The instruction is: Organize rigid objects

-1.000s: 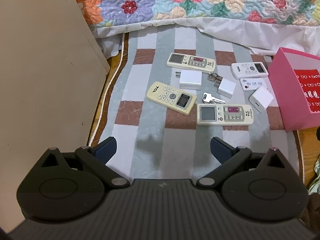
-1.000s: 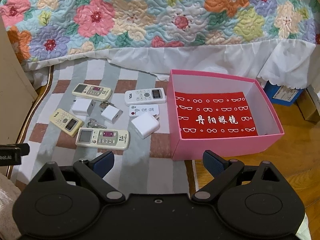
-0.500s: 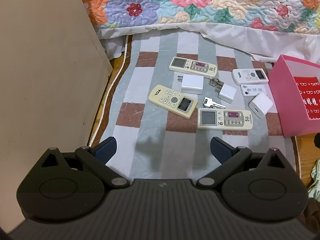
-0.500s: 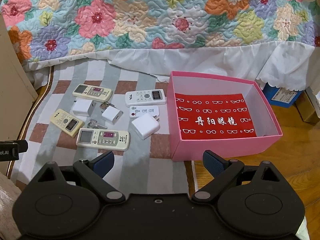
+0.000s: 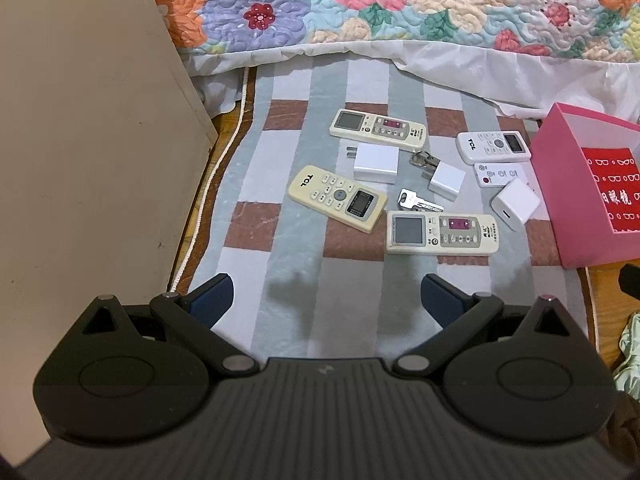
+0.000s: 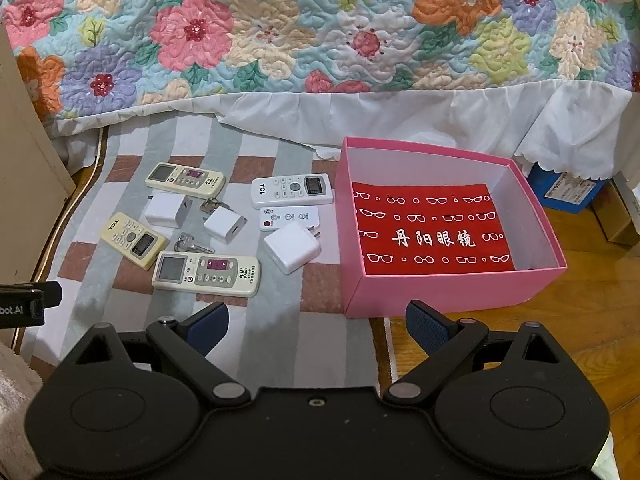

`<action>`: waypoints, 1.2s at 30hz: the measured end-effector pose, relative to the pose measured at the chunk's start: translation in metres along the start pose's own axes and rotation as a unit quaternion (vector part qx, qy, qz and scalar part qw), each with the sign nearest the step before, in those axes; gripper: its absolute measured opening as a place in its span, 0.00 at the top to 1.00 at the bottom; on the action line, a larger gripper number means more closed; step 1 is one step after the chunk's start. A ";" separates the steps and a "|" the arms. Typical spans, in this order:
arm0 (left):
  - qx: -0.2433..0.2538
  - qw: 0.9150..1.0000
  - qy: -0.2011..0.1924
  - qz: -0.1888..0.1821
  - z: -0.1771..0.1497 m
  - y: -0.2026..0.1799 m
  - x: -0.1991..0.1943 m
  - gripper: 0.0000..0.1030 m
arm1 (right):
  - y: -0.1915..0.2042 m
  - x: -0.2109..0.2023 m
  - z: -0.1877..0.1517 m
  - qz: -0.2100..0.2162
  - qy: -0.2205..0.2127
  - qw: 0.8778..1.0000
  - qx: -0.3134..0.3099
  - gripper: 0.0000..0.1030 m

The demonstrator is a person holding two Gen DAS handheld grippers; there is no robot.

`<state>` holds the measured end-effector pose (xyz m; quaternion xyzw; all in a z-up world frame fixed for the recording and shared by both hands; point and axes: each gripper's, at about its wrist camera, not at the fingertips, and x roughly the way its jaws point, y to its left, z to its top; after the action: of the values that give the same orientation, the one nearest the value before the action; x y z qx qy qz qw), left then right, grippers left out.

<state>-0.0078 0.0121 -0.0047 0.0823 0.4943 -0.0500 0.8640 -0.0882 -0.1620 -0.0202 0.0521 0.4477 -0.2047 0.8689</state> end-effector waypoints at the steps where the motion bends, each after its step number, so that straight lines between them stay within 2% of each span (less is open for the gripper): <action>1: -0.001 1.000 0.000 0.000 0.000 0.000 0.000 0.01 | 0.000 0.000 0.000 0.000 0.000 1.000 0.000 0.05; 36: 0.003 1.000 -0.011 -0.009 -0.002 0.000 -0.009 0.01 | -0.004 0.002 0.000 -0.002 0.005 1.000 0.002 0.05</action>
<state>-0.0139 0.0121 0.0024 0.0800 0.4849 -0.0606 0.8688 -0.0889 -0.1662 -0.0216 0.0542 0.4518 -0.2072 0.8660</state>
